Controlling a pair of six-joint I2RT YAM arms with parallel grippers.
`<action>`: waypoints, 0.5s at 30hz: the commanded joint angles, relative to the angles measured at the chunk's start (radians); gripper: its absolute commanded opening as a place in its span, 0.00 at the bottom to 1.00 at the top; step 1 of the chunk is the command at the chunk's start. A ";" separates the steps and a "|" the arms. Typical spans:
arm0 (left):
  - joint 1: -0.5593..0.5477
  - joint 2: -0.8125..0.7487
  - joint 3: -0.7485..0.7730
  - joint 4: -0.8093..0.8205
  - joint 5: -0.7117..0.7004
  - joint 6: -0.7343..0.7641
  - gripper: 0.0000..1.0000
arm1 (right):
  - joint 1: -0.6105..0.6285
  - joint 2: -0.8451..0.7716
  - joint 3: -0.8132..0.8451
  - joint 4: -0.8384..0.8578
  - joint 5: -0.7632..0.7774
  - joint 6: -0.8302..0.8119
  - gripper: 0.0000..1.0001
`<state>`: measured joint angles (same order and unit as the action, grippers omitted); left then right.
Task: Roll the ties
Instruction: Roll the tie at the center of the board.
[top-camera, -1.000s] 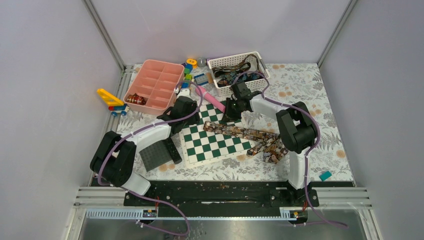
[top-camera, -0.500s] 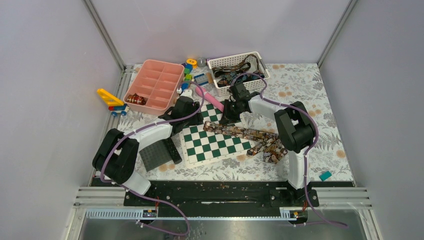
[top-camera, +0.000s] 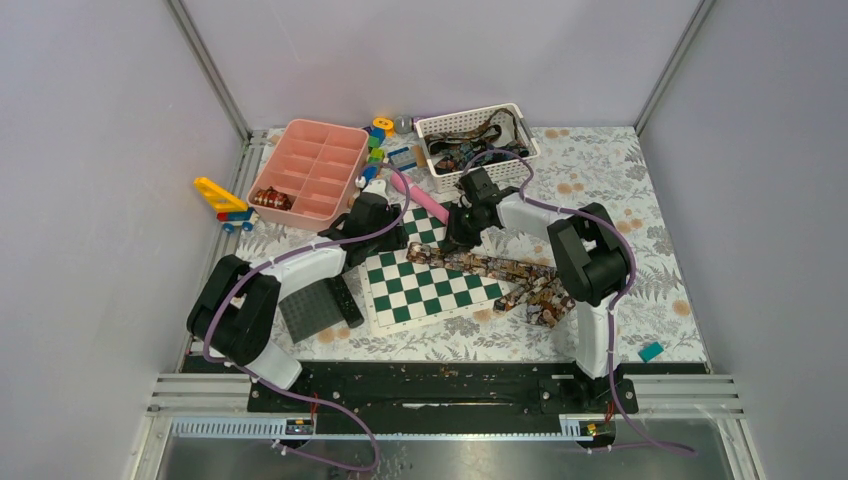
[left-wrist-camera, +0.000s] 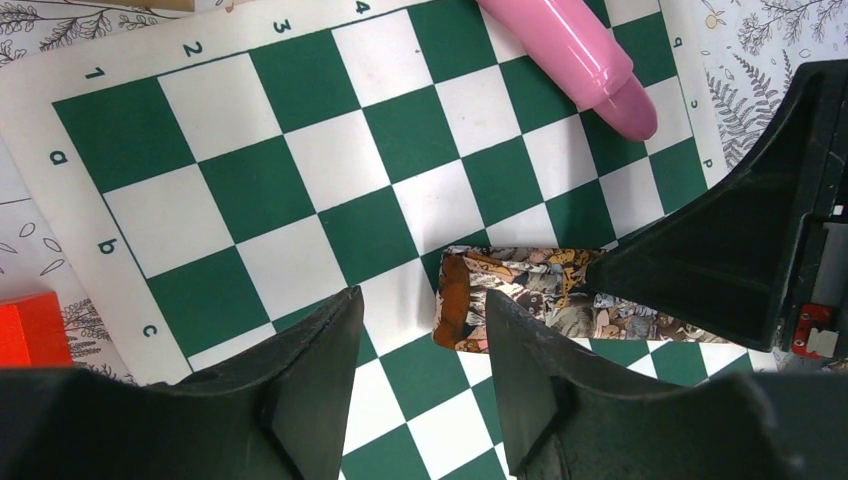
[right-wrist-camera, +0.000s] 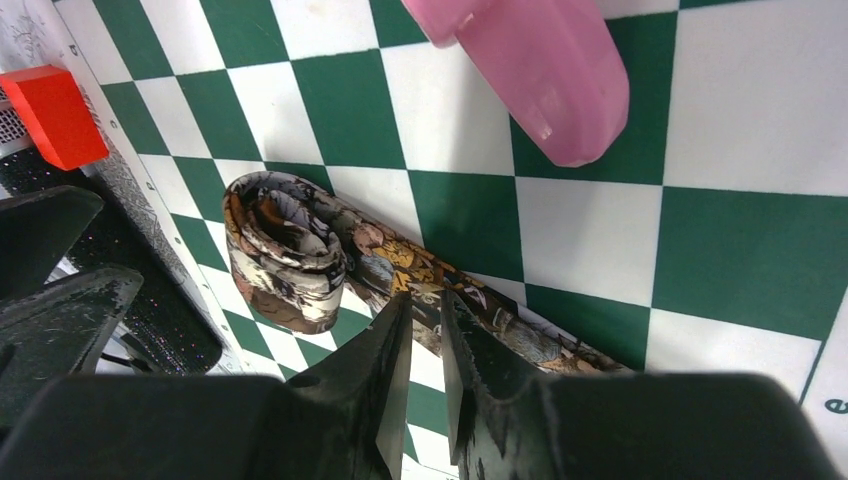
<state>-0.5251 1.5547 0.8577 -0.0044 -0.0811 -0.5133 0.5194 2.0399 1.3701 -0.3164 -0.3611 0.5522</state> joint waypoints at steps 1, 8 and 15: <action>0.005 0.001 0.034 0.051 0.023 0.004 0.50 | 0.014 -0.008 -0.017 0.005 -0.021 -0.019 0.24; 0.004 0.006 0.035 0.053 0.027 0.003 0.50 | 0.018 -0.026 -0.036 0.006 -0.037 -0.017 0.24; 0.004 0.006 0.036 0.053 0.029 0.003 0.50 | 0.019 -0.078 -0.009 0.000 -0.003 -0.021 0.25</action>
<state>-0.5251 1.5558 0.8577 -0.0040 -0.0734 -0.5137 0.5240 2.0369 1.3426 -0.3054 -0.3775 0.5510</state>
